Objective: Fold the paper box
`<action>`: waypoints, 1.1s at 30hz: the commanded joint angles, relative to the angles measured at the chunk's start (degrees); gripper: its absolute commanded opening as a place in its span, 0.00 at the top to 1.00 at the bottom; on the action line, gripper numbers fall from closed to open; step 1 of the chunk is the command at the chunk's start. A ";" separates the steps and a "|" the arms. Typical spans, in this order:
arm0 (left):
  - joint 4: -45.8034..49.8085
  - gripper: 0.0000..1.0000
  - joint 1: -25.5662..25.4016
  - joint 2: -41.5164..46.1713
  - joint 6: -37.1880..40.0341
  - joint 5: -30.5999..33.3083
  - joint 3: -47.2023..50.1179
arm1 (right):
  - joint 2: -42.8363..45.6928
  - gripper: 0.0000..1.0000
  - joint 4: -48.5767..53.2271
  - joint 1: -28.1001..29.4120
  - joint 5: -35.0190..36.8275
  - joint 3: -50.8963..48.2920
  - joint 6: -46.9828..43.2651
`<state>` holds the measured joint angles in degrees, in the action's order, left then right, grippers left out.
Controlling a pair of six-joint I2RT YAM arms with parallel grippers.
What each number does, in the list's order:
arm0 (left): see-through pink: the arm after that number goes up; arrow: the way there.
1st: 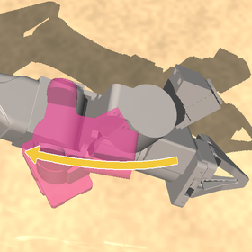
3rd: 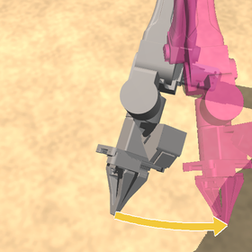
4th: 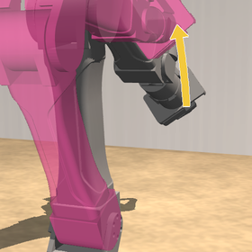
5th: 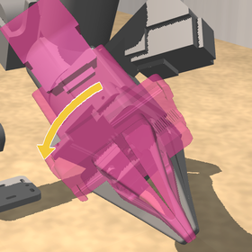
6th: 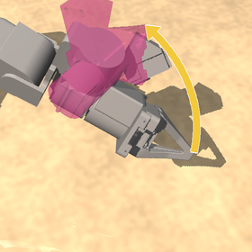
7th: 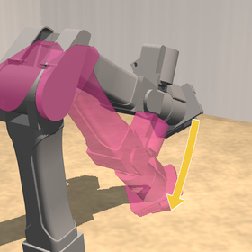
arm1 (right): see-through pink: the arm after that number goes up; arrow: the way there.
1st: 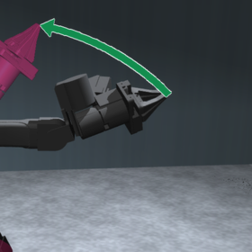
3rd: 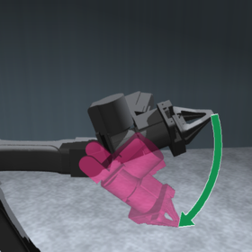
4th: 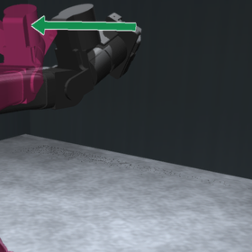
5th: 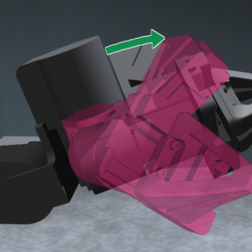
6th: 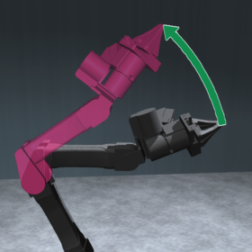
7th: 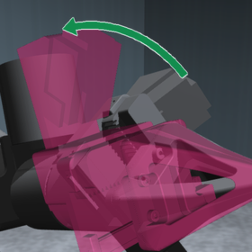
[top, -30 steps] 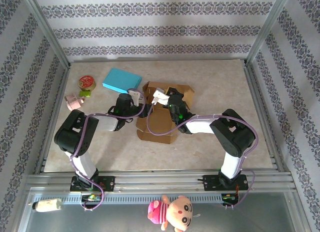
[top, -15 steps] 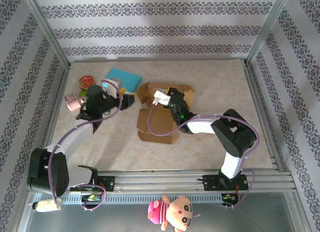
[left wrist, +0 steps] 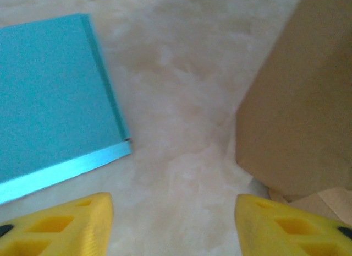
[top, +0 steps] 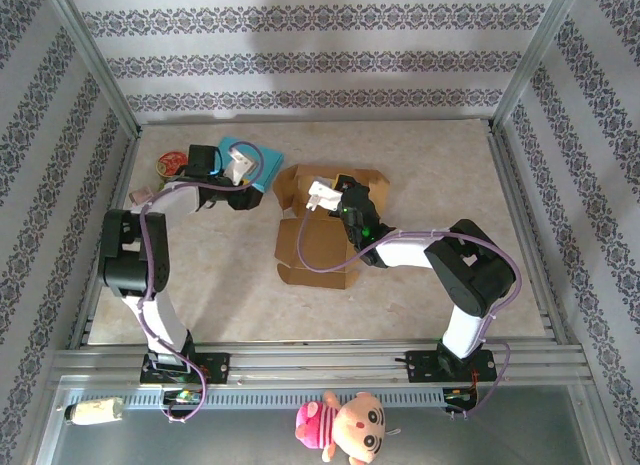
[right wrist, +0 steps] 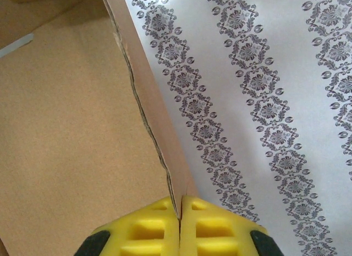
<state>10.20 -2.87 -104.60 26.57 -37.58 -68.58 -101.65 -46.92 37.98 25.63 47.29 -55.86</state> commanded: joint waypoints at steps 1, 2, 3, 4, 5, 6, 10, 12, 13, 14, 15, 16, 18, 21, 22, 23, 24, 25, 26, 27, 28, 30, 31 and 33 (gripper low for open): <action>5.96 0.44 -2.41 -2.41 9.50 -6.97 -5.22 | -0.61 0.97 7.46 -0.38 -1.72 -0.90 1.19; 9.10 0.45 -3.54 -3.82 11.29 -7.77 -7.22 | -0.66 0.97 7.46 -0.32 -1.67 -0.90 1.32; 11.79 0.47 -4.76 -5.23 12.94 -7.62 -8.97 | -0.66 0.97 7.46 -0.32 -1.69 -0.88 1.36; 13.94 0.48 -5.87 -6.32 13.86 -7.49 -10.83 | -0.66 0.97 7.52 -0.33 -1.60 -0.88 1.30; 15.79 0.51 -6.75 -7.48 14.44 -7.68 -12.06 | -0.66 0.97 7.45 -0.28 -1.50 -0.90 1.45; 17.06 0.53 -7.48 -8.34 14.68 -8.62 -13.12 | -0.66 0.97 7.47 -0.28 -1.46 -0.86 1.45; 18.68 0.60 -8.94 -9.43 13.66 -9.44 -14.85 | -0.71 0.97 7.74 -0.18 -1.19 -0.65 1.52; 17.21 0.60 -9.26 -8.97 12.50 -9.68 -14.17 | -0.68 0.97 7.82 -0.01 -1.19 -0.68 1.78; 16.72 0.59 -9.40 -8.77 12.00 -10.46 -13.93 | -0.84 0.97 7.87 -0.03 -1.24 -0.54 1.84; 15.75 0.56 -9.39 -8.49 10.98 -11.25 -13.56 | -0.92 0.97 7.89 0.04 -1.15 -0.49 1.88; 14.41 0.53 -9.44 -8.22 9.50 -11.77 -13.01 | -1.00 0.97 7.94 0.08 -1.11 -0.46 1.88; 12.37 0.52 -9.54 -8.10 7.83 -11.91 -12.35 | -0.97 0.97 7.89 0.11 -1.11 -0.39 1.89; 9.57 0.52 -10.15 -8.10 5.68 -9.04 -11.61 | -1.01 0.97 7.89 0.19 -1.11 -0.36 1.89; 6.59 0.58 -10.99 -8.30 2.86 -4.76 -11.37 | -0.93 0.97 8.09 0.28 -1.11 -0.41 1.67; 5.80 0.60 -11.16 -8.26 2.00 -4.33 -11.43 | -0.86 0.97 8.17 0.30 -1.02 -0.36 1.60; 5.10 0.60 -11.19 -8.14 1.20 -4.87 -11.34 | -0.84 0.97 8.21 0.27 -1.09 -0.43 1.55; 3.45 0.59 -11.15 -7.98 0.13 -6.11 -10.78 | -0.75 0.97 8.29 0.34 -1.02 -0.41 1.71; 1.30 0.57 -11.16 -7.76 -1.28 -6.92 -10.14 | -0.82 0.97 8.34 0.35 -0.94 -0.41 1.63; -0.36 0.56 -11.21 -7.66 -2.62 -7.59 -9.50 | -0.83 0.97 8.32 0.47 -0.84 -0.38 1.65; -2.35 0.56 -11.27 -7.68 -4.12 -8.19 -9.01 | -0.86 0.97 8.41 0.60 -0.78 -0.40 1.67; -4.24 0.56 -11.36 -7.73 -5.72 -8.75 -8.61 | -0.91 0.97 8.51 0.57 -0.75 -0.37 1.69; -7.01 0.56 -11.71 -7.96 -7.95 -9.31 -8.03 | -1.00 0.97 8.43 0.78 -0.73 -0.38 1.54; -8.52 0.57 -11.94 -8.06 -8.96 -8.96 -7.77 | -1.01 0.96 8.50 0.79 -0.67 -0.41 1.54; -10.56 0.62 -12.26 -8.26 -10.95 -7.74 -7.21 | -1.01 0.97 8.50 0.96 -0.73 -0.30 1.54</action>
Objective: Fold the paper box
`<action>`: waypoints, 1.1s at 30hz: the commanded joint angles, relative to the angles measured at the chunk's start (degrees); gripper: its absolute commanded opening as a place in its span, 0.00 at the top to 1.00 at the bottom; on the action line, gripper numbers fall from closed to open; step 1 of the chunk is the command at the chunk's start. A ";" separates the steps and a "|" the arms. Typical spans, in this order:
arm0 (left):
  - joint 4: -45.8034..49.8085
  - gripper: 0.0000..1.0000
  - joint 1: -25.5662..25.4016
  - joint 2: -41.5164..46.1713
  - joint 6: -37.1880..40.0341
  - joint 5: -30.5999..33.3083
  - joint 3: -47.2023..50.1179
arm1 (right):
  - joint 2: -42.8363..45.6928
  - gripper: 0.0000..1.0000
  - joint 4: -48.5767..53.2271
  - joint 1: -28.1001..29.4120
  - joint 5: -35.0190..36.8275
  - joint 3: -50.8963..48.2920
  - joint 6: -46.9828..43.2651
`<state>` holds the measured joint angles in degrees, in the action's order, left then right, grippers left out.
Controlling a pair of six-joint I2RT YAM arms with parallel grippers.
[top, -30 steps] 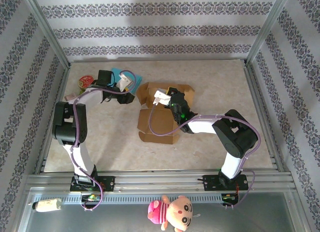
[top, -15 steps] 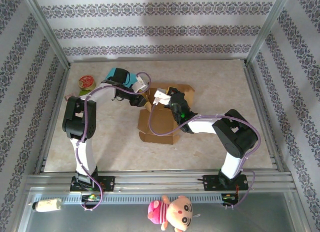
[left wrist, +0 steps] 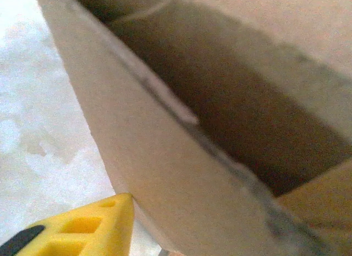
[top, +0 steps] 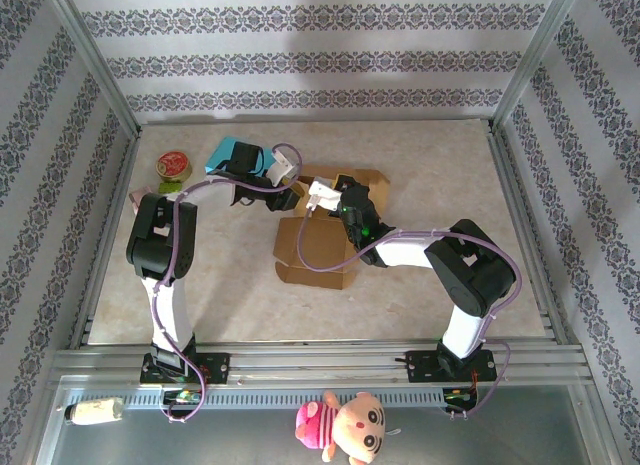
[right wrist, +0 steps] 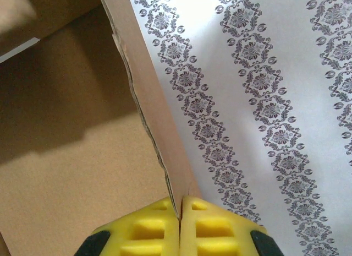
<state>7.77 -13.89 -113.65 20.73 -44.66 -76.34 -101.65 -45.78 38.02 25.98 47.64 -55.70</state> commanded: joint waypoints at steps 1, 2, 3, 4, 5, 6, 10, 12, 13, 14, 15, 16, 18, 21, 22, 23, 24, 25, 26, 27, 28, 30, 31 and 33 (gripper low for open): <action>-9.56 0.66 -1.47 0.70 -6.35 0.87 0.82 | -0.99 0.97 7.41 0.98 -1.07 -0.62 1.39; -10.76 0.68 -1.61 0.62 -7.70 1.96 1.15 | -0.96 0.96 7.39 0.98 -1.02 -0.64 1.39; -12.33 0.72 -1.65 0.60 -9.24 3.62 1.64 | -0.98 0.96 7.37 1.07 -1.02 -0.63 1.37; -13.85 0.78 -1.88 0.62 -10.69 5.50 2.16 | -0.92 0.97 7.47 1.04 -1.01 -0.70 1.36; -14.83 0.83 -2.16 0.66 -11.94 7.60 2.42 | -0.92 0.97 7.46 1.09 -0.96 -0.64 1.39; -15.72 0.87 -2.46 0.71 -13.08 9.27 2.74 | -0.92 0.97 7.46 1.10 -1.00 -0.66 1.41; -18.59 0.96 -4.00 0.53 -16.91 15.85 3.68 | -0.92 0.97 7.70 1.33 -0.84 -0.71 1.74; -19.79 0.86 -4.77 0.07 -17.77 17.28 3.70 | -0.93 0.97 7.71 1.35 -0.85 -0.74 1.74; -20.12 0.73 -5.09 -0.31 -17.83 17.46 3.52 | -0.94 0.97 7.72 1.42 -0.85 -0.73 1.74; -20.34 0.65 -5.31 -0.56 -17.76 17.34 3.27 | -0.93 0.97 7.70 1.41 -0.84 -0.75 1.74; -20.59 0.63 -5.66 -1.02 -17.92 17.11 2.89 | -0.80 0.97 7.71 1.36 -0.93 -0.75 1.73; -20.87 0.62 -5.84 -1.35 -17.92 16.56 2.45 | -0.88 0.97 7.68 1.41 -1.02 -0.73 1.74; -21.92 0.73 -6.10 -1.78 -18.04 15.89 2.08 | -0.84 0.97 7.77 1.44 -1.02 -0.66 1.69; -24.13 0.99 -6.30 -2.19 -18.46 16.54 2.15 | -0.67 0.97 7.81 1.46 -1.15 -0.57 2.23; -24.53 1.00 -6.49 -2.37 -18.58 17.81 2.32 | -0.45 0.96 7.92 1.60 -1.09 -0.45 3.04; -25.01 1.00 -6.73 -2.37 -18.71 18.98 2.65 | 0.00 0.96 8.57 1.68 -1.14 -0.17 4.14; -25.55 1.00 -6.96 -2.33 -18.54 20.22 3.03 | 0.74 0.95 10.06 1.78 -1.90 0.36 5.59; -26.58 1.00 -7.21 -2.20 -18.53 21.33 3.75 | 1.67 0.93 12.80 1.94 -3.01 1.06 7.64; -27.48 1.00 -7.36 -2.05 -18.69 21.81 4.30 | 2.49 0.92 14.44 2.07 -4.06 1.81 9.25; -28.49 0.88 -7.45 -1.87 -18.90 22.00 4.87 | 3.29 0.92 15.93 2.13 -4.64 2.21 10.88; -29.46 0.76 -7.55 -1.76 -19.43 22.41 5.24 | 3.83 0.92 16.47 2.08 -4.86 2.49 12.29; -30.81 0.72 -7.58 -1.75 -20.09 23.00 5.58 | 4.17 0.92 17.86 2.02 -5.58 3.34 14.51; -31.90 0.75 -7.65 -1.83 -20.40 23.48 5.72 | 3.99 0.92 19.06 1.97 -6.21 4.00 15.79; -33.93 0.95 -8.01 -1.93 -20.25 23.57 6.06 | 3.23 0.91 21.41 2.19 -7.08 5.63 18.94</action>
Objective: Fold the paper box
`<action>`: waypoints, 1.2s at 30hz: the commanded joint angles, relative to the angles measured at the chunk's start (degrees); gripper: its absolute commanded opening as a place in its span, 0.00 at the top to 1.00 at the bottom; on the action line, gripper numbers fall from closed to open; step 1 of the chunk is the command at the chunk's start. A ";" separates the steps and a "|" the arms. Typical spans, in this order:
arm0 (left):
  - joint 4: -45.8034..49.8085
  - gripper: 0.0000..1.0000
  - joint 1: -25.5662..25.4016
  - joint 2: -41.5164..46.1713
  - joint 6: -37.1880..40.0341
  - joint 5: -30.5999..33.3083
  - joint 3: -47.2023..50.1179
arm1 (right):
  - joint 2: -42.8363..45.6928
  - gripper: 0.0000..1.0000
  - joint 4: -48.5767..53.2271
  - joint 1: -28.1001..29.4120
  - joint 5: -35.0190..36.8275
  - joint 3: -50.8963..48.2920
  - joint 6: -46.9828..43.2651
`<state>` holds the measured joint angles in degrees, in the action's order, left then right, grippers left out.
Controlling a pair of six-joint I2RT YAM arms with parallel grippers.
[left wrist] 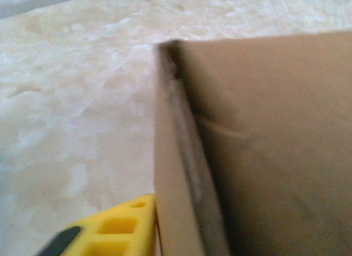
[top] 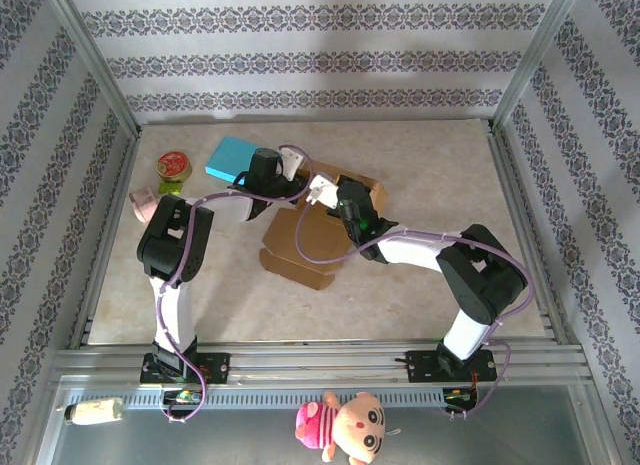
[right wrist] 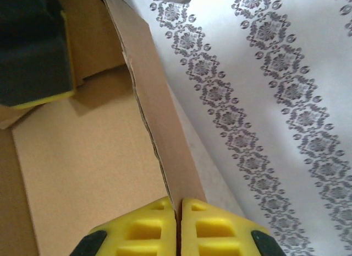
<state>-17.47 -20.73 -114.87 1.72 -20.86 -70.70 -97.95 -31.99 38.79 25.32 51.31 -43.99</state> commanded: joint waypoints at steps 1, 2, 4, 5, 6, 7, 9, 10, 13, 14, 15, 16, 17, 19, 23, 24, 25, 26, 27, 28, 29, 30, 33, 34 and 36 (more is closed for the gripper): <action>-9.46 1.00 -1.45 -0.79 -0.93 0.08 0.66 | -0.94 0.90 9.18 1.63 -6.62 3.20 9.36; -9.89 1.00 -1.70 -0.79 -0.51 0.20 0.77 | -1.33 0.90 10.96 1.86 -6.39 4.49 11.48; -10.77 1.00 -2.27 -0.82 0.21 -0.01 1.05 | -1.70 0.90 13.91 2.17 -6.92 6.68 15.23; -11.17 1.00 -2.36 -0.88 0.22 -0.77 1.21 | -1.87 0.89 14.33 2.24 -7.17 7.25 16.22; -11.18 0.99 -2.35 -0.82 0.07 -1.43 1.26 | -2.12 0.89 14.86 2.24 -7.25 7.93 16.51; -10.93 0.91 -2.30 -0.72 -0.17 -1.35 1.18 | -2.62 0.89 14.97 2.21 -6.66 8.37 16.18; -11.04 0.88 -2.30 -0.26 -0.31 -0.59 1.42 | -3.49 0.89 14.70 2.10 -5.24 9.01 15.32; -11.32 0.87 -2.31 -0.06 -0.31 -0.31 1.73 | -3.84 0.89 14.74 2.10 -4.83 9.12 15.01; -12.36 0.75 -2.32 0.63 -0.55 -0.94 2.39 | -4.17 0.89 14.42 1.86 -4.67 9.08 14.63; -12.79 0.76 -2.30 0.81 -0.74 -1.47 2.53 | -4.20 0.89 14.46 1.75 -4.74 9.11 14.63; -13.42 0.85 -2.34 1.03 -0.98 -1.83 2.82 | -4.18 0.89 14.50 1.81 -4.75 9.14 14.63; -13.97 1.00 -2.31 1.26 -1.26 -2.12 3.06 | -4.18 0.89 14.45 1.78 -4.68 9.06 14.55; -14.15 1.00 -2.36 1.31 -1.49 -2.27 3.11 | -4.18 0.89 14.58 1.78 -4.67 9.02 14.53; -14.42 1.00 -2.30 1.49 -1.79 -3.63 2.89 | -4.00 0.89 14.80 1.73 -4.97 8.85 14.50; -16.49 0.80 -2.36 1.97 -2.59 -3.70 3.59 | -3.93 0.89 14.81 1.69 -4.76 8.74 13.86; -16.73 0.73 -2.38 2.23 -2.60 -3.54 3.89 | -3.92 0.89 14.81 1.59 -4.71 8.73 13.76; -16.81 0.77 -2.30 2.51 -2.38 -3.78 4.07 | -3.83 0.89 14.76 1.62 -4.74 8.79 13.75; -16.63 0.91 -2.29 2.59 -2.13 -4.07 4.01 | -3.83 0.89 14.78 1.50 -4.92 8.81 13.76; -15.87 1.00 -2.29 2.70 -2.11 -4.26 3.72 | -3.90 0.89 14.76 1.50 -5.08 8.87 13.75; -15.04 1.00 -2.26 2.77 -2.24 -4.50 3.25 | -3.99 0.89 14.90 1.53 -5.03 9.02 13.76; -14.72 1.00 -2.29 2.84 -2.44 -4.78 3.11 | -4.08 0.89 14.86 1.51 -5.02 9.12 13.73; -14.86 1.00 -2.36 2.97 -2.88 -5.16 3.16 | -4.13 0.89 14.99 1.55 -4.93 9.18 13.66; -14.88 0.83 -2.27 4.63 -4.58 -5.97 4.19 | -4.00 0.89 15.20 1.35 -4.76 9.32 13.24; -14.46 0.75 -2.23 5.54 -4.74 -6.27 4.72 | -3.91 0.89 15.35 1.25 -4.69 9.18 13.16; -14.95 0.67 -2.27 7.66 -4.97 -6.81 6.50 | -3.61 0.89 15.46 0.96 -4.65 9.07 13.05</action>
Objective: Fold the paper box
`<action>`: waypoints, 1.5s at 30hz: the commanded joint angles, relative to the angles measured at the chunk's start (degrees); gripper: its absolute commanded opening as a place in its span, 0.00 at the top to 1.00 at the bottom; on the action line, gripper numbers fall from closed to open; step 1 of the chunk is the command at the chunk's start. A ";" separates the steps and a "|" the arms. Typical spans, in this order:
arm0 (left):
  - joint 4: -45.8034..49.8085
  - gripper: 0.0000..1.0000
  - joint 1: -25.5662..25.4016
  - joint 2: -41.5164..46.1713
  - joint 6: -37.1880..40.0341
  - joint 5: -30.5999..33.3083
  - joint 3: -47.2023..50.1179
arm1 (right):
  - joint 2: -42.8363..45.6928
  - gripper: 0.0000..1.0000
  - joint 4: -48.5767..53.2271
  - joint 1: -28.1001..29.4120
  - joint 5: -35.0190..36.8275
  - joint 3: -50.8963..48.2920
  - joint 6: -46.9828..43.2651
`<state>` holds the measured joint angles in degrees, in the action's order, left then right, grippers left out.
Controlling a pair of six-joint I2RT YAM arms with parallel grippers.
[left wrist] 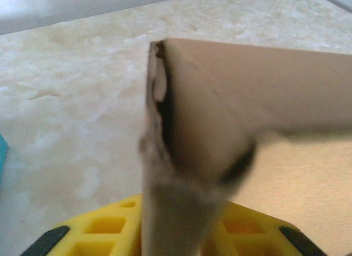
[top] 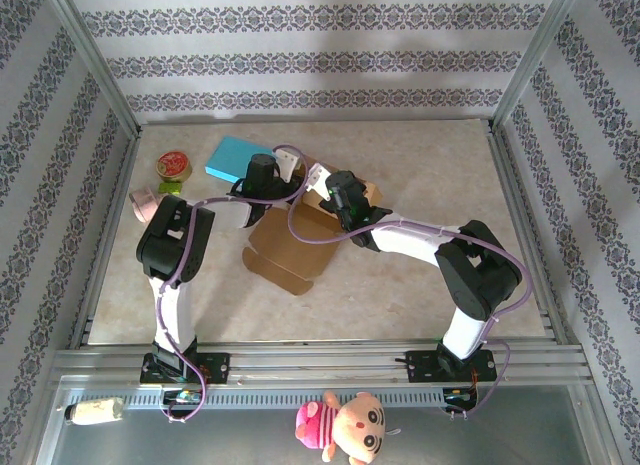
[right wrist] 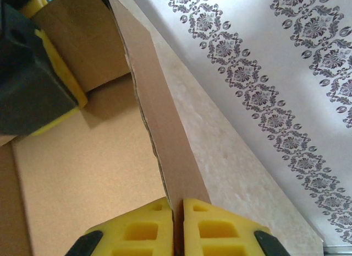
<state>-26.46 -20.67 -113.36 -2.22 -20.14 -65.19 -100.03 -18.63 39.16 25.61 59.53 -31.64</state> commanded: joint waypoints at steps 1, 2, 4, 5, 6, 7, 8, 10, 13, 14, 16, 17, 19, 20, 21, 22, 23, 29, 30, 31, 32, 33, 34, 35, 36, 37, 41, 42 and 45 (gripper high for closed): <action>-6.24 0.65 -2.28 7.24 -0.99 -7.59 1.91 | -1.41 0.89 2.11 0.42 -5.04 0.69 0.71; -6.24 0.63 -2.28 8.03 -0.94 -7.55 2.59 | -1.32 0.89 2.09 0.27 -5.14 0.60 0.56; -5.32 0.62 -2.33 9.85 -0.28 -7.67 3.55 | -1.22 0.89 2.12 0.01 -5.17 0.44 0.37; -4.64 0.61 -2.24 10.44 0.05 -7.58 3.92 | -1.17 0.89 2.12 -0.17 -5.23 0.27 0.35; -3.46 0.61 -2.16 10.91 0.31 -7.67 3.86 | -1.07 0.89 2.08 -0.36 -5.37 0.24 0.36; -1.95 0.60 -2.02 11.13 0.69 -8.11 3.59 | -1.00 0.89 2.10 -0.40 -5.57 0.16 0.50; -0.51 0.59 -1.77 11.10 1.04 -9.19 3.13 | -1.05 0.89 2.09 -0.48 -5.76 0.17 0.51; 2.41 0.62 -1.03 10.36 1.09 -11.98 1.63 | -1.07 0.89 2.09 -0.53 -5.82 0.18 0.44; 6.77 0.63 0.42 8.35 0.14 -18.41 -1.56 | -0.91 0.90 2.11 -0.52 -6.80 0.07 0.53; 7.33 0.61 0.95 7.79 -0.58 -20.79 -2.35 | -0.89 0.89 2.39 -0.57 -7.39 0.12 0.52; 7.25 0.51 1.84 6.80 -2.61 -24.03 -3.40 | -1.08 0.89 3.68 -0.87 -8.83 0.63 0.76; 7.20 0.48 2.24 6.58 -3.47 -24.73 -3.71 | -1.25 0.90 4.43 -0.97 -8.82 1.06 0.90; 7.68 0.49 2.40 6.50 -3.00 -24.84 -4.08 | -1.78 0.90 5.38 -1.19 -9.15 1.53 1.24; 8.68 0.53 2.36 6.45 -2.42 -24.77 -4.46 | -2.07 0.90 5.76 -1.44 -9.33 1.77 1.56; 9.88 0.58 2.43 6.28 -1.91 -24.80 -5.04 | -2.34 0.90 6.09 -1.54 -9.51 1.97 1.59; 11.47 0.65 2.39 6.08 -0.77 -24.71 -5.71 | -2.53 0.90 6.38 -1.61 -9.60 2.23 1.72; 13.46 0.70 2.46 5.75 0.60 -24.23 -6.28 | -2.63 0.90 6.76 -1.68 -9.82 2.48 1.92; 24.86 0.74 1.88 2.19 8.46 -18.26 -11.18 | -3.03 0.91 9.63 -1.75 -11.78 4.31 3.02; 26.50 0.75 1.75 1.48 9.61 -17.59 -12.17 | -3.15 0.91 10.09 -1.78 -11.93 4.53 3.24; 28.65 0.76 1.51 0.69 10.64 -16.99 -13.27 | -3.16 0.91 10.46 -1.79 -12.22 4.71 3.34; 30.39 0.79 1.29 0.16 11.53 -15.84 -14.44 | -3.32 0.91 10.85 -1.79 -12.35 4.93 3.35; 31.71 0.81 1.02 -0.42 12.11 -14.84 -15.18 | -3.46 0.91 11.24 -1.74 -12.42 5.19 3.46; 33.19 0.83 0.83 -0.91 12.90 -13.77 -16.15 | -3.65 0.91 11.85 -1.75 -12.50 5.56 3.64; 35.07 0.86 0.50 -1.52 13.58 -12.72 -17.36 | -3.73 0.91 12.43 -1.86 -12.73 5.87 3.78; 36.85 0.88 0.26 -2.15 14.17 -11.85 -18.49 | -3.77 0.91 13.13 -1.87 -13.01 6.17 4.01; 38.71 0.92 -0.02 -3.02 14.57 -10.78 -19.84 | -3.73 0.91 13.73 -1.80 -13.35 6.53 4.25; 46.17 1.00 -1.48 -6.48 16.80 -7.04 -25.10 | -3.69 0.91 15.16 -1.88 -15.05 7.18 5.00; 47.13 1.00 -1.82 -7.13 17.21 -6.01 -25.78 | -3.68 0.91 15.14 -1.88 -15.21 7.19 5.01; 48.59 0.89 -2.10 -8.47 17.17 -4.71 -27.00 | -3.60 0.91 15.14 -1.85 -15.46 6.96 5.05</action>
<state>17.02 -19.90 -120.49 13.28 -23.83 -89.91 -103.09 -0.99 36.34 16.99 64.55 -27.33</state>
